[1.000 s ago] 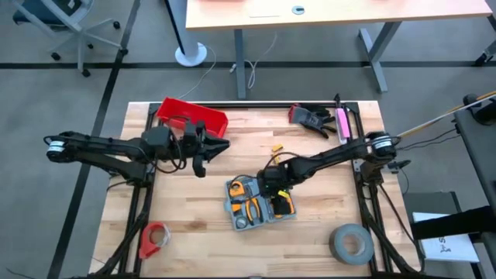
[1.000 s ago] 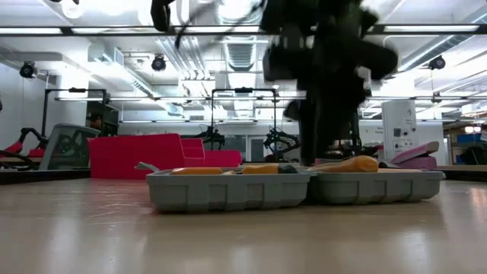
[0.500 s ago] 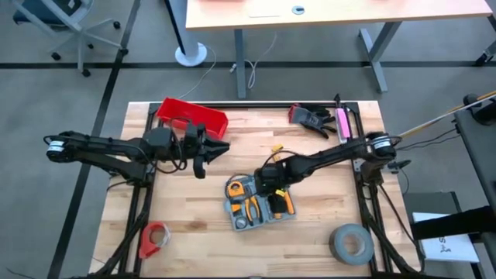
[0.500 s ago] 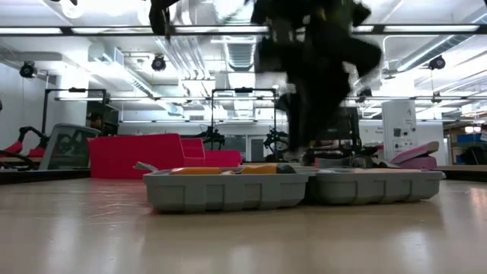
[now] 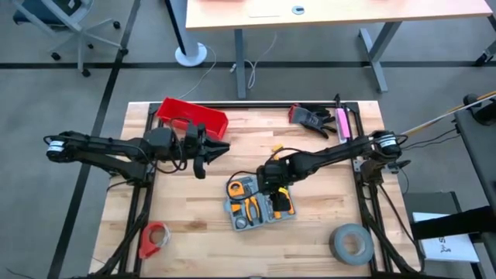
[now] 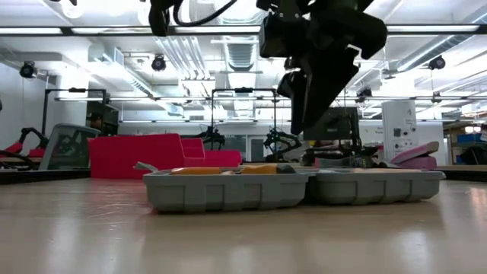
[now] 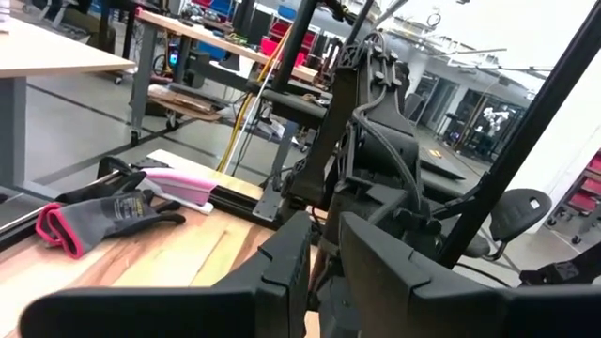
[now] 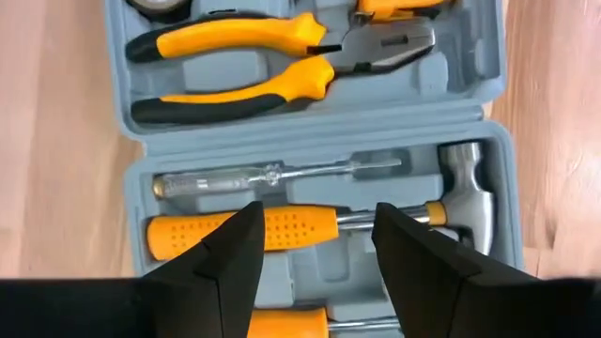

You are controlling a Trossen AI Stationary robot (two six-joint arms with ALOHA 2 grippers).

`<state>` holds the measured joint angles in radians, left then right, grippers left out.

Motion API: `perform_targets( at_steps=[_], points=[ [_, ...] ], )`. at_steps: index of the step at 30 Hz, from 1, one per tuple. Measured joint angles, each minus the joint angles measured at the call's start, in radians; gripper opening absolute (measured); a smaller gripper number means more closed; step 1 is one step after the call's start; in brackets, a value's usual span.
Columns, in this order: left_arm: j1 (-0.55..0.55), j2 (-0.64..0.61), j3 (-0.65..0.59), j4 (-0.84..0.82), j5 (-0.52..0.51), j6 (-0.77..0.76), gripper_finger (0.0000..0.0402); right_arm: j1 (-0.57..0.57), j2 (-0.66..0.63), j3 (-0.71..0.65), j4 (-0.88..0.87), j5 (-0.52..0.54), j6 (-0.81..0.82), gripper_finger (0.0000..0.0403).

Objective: Prefit tool cases
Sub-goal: Put the yellow hammer into the prefit tool case, then put the bottom yellow screwdriver bit set into the prefit tool case

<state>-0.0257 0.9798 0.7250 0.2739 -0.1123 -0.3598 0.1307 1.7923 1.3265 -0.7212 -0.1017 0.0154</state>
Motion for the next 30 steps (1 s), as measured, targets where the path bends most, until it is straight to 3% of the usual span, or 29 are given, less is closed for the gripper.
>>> perform_targets(
  at_steps=[14,19,30],
  points=[
    [-0.001,-0.011,0.0,-0.01,0.0,0.001,0.0066,-0.002,0.163,-0.068,0.058,-0.037,-0.02,0.0145],
    [-0.001,-0.017,0.0,-0.01,0.0,0.0,0.0066,0.0,0.111,-0.046,0.041,-0.019,-0.009,0.0137],
    [-0.001,-0.017,0.0,-0.031,0.0,0.0,0.0066,-0.032,-0.003,-0.024,-0.03,0.14,-0.035,0.0152]
  ],
)
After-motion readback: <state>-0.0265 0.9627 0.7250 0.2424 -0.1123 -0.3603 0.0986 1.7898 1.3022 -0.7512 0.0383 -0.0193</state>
